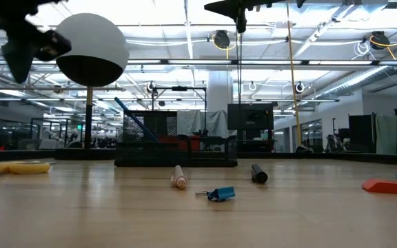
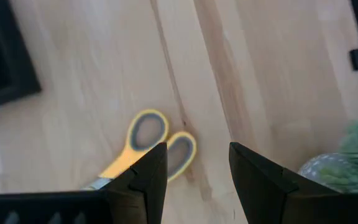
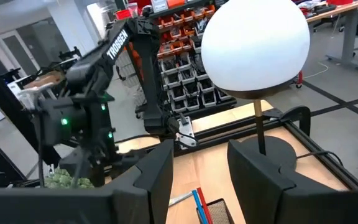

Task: Pick and place office supplies into organizer
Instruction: Put the yellow scissors into the black organizer

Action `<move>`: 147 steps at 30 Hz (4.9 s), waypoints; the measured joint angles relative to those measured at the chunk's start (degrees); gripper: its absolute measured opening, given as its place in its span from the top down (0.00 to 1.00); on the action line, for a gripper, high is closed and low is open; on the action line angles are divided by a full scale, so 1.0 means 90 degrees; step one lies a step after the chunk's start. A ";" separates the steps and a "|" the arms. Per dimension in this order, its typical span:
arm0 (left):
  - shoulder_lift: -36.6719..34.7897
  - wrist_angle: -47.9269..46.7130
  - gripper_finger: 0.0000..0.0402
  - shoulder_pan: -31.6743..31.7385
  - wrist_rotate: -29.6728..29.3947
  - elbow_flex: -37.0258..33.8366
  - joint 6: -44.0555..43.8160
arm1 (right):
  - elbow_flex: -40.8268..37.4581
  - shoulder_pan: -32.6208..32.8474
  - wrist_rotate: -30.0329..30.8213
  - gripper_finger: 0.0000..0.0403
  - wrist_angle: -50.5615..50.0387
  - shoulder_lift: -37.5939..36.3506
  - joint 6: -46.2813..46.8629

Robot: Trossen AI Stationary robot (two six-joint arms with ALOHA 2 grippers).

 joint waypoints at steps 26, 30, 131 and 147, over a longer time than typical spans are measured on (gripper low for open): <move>0.0000 0.1748 0.59 -0.0247 -0.0063 -0.1674 0.0289 | 0.0000 0.0000 0.0009 0.64 0.0000 0.0000 0.0168; 0.0000 0.1724 0.59 -0.0250 -0.0059 -0.1674 0.0690 | 0.0000 0.0000 0.0015 0.64 -0.0001 0.0000 0.0168; -0.1035 0.0725 1.00 -0.0249 -0.0564 -0.0776 -0.1295 | 0.0000 -0.0002 0.0027 0.64 -0.0245 0.0000 0.0224; -0.2092 0.2628 1.00 -0.0021 -0.1285 -0.0771 -0.2049 | 0.0000 -0.0049 0.0529 0.64 -0.0238 0.0000 0.0424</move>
